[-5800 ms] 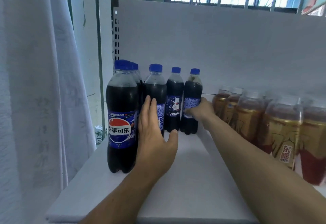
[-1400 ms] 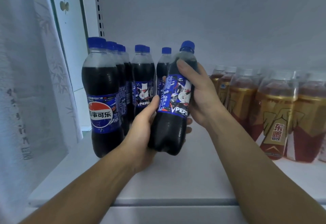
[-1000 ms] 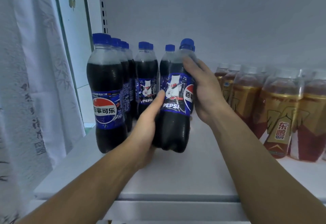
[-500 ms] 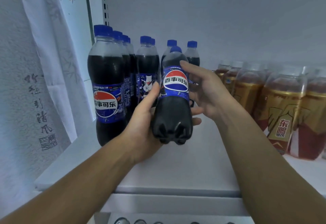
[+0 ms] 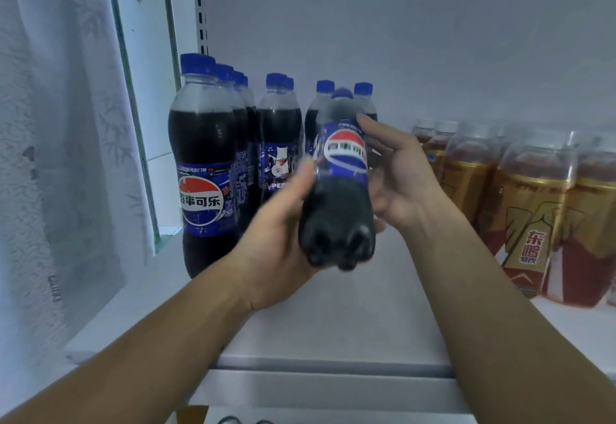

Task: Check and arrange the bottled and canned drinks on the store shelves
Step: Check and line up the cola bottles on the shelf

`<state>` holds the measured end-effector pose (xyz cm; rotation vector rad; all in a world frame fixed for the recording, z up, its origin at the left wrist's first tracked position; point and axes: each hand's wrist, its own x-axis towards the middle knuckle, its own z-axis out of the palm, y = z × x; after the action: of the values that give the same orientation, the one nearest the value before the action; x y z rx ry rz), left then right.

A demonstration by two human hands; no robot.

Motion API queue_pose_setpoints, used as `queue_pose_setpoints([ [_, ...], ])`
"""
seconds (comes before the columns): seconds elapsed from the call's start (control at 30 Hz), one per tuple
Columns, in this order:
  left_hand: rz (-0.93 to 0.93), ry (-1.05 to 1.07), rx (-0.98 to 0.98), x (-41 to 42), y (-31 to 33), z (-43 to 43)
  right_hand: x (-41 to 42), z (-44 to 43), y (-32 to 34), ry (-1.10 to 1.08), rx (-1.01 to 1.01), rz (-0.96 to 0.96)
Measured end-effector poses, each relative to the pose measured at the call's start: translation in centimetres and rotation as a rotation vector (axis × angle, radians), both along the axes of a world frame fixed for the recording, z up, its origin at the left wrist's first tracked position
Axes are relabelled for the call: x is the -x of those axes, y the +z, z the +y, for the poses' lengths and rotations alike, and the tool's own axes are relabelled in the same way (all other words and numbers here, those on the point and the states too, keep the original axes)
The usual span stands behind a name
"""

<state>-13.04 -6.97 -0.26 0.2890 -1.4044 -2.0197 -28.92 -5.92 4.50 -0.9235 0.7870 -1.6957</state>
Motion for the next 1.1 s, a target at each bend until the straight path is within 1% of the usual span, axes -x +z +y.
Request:
queue_pose_setpoints([
  [0.07,-0.187,0.175,0.175,0.3,-0.5,-0.1,0.2,-0.1,-0.3,0.078,0.125,0.043],
  [0.1,-0.233,0.248,0.237,0.4,-0.6,-0.2,0.4,-0.2,-0.4,0.148,0.196,0.066],
  [0.2,-0.28,0.413,0.305,0.4,-0.8,-0.5,0.7,-0.4,-0.6,0.354,0.374,0.161],
  [0.3,-0.275,0.489,0.343,0.4,-0.9,-0.7,0.8,-0.7,-0.6,0.413,0.423,0.201],
  [0.37,-0.258,0.499,0.358,0.5,-1.1,-0.8,0.8,-0.7,-0.6,0.373,0.399,0.197],
  [0.43,-0.23,0.511,0.386,0.6,-1.4,-1.0,0.7,-0.5,-0.6,0.282,0.375,0.285],
  [0.57,-0.182,0.561,0.413,0.8,-1.6,-1.6,0.2,-0.4,-0.7,0.09,0.207,0.69],
  [0.63,-0.196,0.596,0.435,0.6,-1.7,-1.9,-0.2,-0.3,-0.8,0.001,0.129,0.869],
  [0.67,-0.218,0.63,0.483,0.5,-1.6,-1.9,-0.4,-0.2,-0.7,-0.039,0.108,0.895],
  [0.77,-0.314,0.774,0.744,0.1,-1.3,-1.1,-0.5,-0.1,-0.6,-0.126,0.072,0.855],
  [0.8,-0.32,0.829,0.824,-0.2,-1.1,-0.6,-0.7,-0.1,-0.7,-0.162,0.058,0.843],
  [0.83,-0.28,0.886,0.923,-0.7,-0.8,0.0,-0.7,-0.2,-0.9,-0.205,0.046,0.829],
  [0.9,-0.125,0.976,1.189,-2.2,-0.2,0.7,-0.9,-0.4,-1.1,-0.276,0.026,0.777],
  [0.97,0.024,1.066,1.453,-4.0,0.0,0.8,-1.1,-0.3,-1.1,-0.302,-0.013,0.748],
  [1.0,0.066,1.134,1.543,-4.9,0.1,0.4,-1.2,-0.1,-1.1,-0.294,-0.04,0.761],
  [1.03,0.08,1.21,1.571,-5.8,0.1,0.0,-1.3,0.0,-1.1,-0.283,-0.071,0.795],
  [1.07,0.073,1.28,1.527,-6.5,0.0,-0.5,-1.5,0.2,-1.1,-0.279,-0.105,0.837],
  [1.1,0.044,1.329,1.427,-7.1,-0.3,-1.0,-1.5,0.2,-1.2,-0.288,-0.135,0.879],
])
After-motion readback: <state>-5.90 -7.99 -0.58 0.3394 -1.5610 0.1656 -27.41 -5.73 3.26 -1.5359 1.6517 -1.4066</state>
